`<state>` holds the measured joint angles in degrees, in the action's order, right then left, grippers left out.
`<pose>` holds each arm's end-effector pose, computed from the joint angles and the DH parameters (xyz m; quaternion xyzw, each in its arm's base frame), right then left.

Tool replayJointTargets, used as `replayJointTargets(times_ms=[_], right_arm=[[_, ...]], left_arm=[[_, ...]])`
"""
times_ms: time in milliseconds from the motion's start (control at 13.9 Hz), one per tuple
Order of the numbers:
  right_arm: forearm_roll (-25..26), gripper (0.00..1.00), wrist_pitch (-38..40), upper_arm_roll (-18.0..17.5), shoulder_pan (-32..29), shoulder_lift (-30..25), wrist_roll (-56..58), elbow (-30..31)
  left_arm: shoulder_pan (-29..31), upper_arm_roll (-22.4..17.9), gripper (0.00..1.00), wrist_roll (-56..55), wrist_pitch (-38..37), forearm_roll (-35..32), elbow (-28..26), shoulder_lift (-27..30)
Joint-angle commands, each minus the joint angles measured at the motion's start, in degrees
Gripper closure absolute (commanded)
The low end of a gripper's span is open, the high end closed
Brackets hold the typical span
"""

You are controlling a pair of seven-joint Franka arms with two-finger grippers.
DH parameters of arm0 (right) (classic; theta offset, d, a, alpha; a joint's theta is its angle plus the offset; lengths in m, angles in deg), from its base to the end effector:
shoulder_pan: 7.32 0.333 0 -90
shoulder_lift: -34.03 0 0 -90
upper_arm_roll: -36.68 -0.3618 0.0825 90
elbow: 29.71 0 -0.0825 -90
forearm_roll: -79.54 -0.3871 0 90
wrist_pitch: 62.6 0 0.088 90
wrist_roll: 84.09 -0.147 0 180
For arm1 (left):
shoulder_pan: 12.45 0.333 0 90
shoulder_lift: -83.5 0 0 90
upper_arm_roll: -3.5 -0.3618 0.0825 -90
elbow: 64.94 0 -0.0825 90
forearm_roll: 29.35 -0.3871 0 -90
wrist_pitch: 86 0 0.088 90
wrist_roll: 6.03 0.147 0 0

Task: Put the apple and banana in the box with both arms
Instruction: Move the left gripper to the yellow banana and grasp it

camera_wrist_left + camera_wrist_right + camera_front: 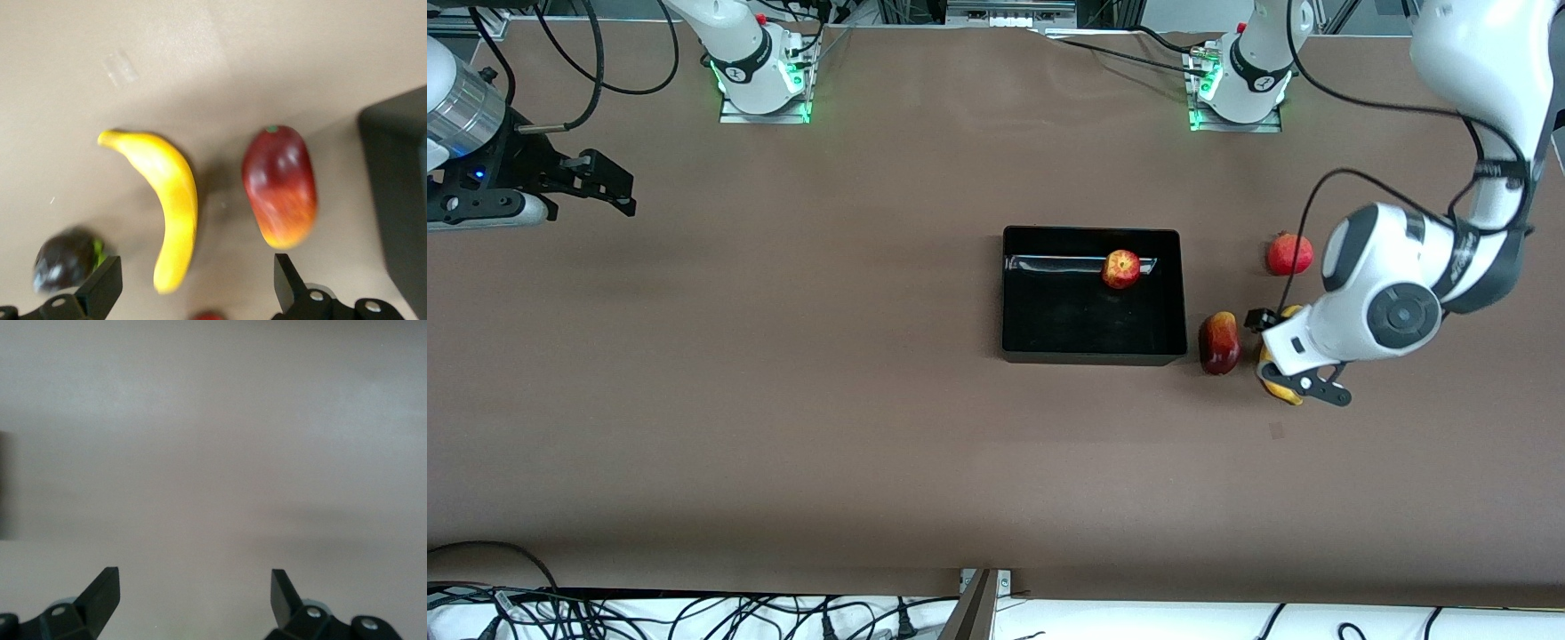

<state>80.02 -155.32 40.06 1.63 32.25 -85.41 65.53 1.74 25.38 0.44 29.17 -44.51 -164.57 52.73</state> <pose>0.5463 0.0516 0.6080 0.9993 0.0373 -0.0063 0.0037 0.6537 -0.0424 0.2686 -0.9780 0.1777 0.1085 0.0157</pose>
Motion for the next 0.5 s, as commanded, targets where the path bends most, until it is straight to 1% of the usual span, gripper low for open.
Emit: replayJointTargets(times_ms=[0, 72, 144, 216, 287, 359, 431], right_arm=[[0.32, 0.0, 0.26, -0.47, -0.68, 0.64, -0.17, -1.12], [0.23, 0.0, 0.17, -0.47, -0.68, 0.64, -0.17, -1.12], [0.23, 0.0, 0.0, -0.47, -0.68, 0.64, -0.17, -1.12], [0.23, 0.0, -0.09, -0.47, -0.68, 0.64, -0.17, -1.12], [0.23, 0.0, -0.09, -0.47, -0.68, 0.64, -0.17, -1.12], [0.23, 0.0, -0.09, -0.47, -0.68, 0.64, -0.17, -1.12], [0.23, 0.0, -0.18, -0.47, -0.68, 0.64, -0.17, -1.12]], left_arm=[[4.25, 0.79, 0.0, 1.18, 11.78, -1.1, -8.8, 0.27], [5.49, 0.79, 0.0, 1.18, 15.57, -1.19, -10.83, -0.87], [5.59, 0.79, 0.0, 0.57, 17.35, -1.1, -12.42, -1.31], [4.98, 0.71, 0.0, 0.39, 17.46, -1.19, -12.61, -1.4], [5.06, 0.71, 0.12, 0.48, 17.46, -1.89, -12.61, -1.84], [5.24, 0.79, 0.55, 0.39, 17.37, -3.55, -12.7, -2.19], [5.5, 0.79, 0.76, 0.39, 17.28, -4.61, -12.61, -2.63]])
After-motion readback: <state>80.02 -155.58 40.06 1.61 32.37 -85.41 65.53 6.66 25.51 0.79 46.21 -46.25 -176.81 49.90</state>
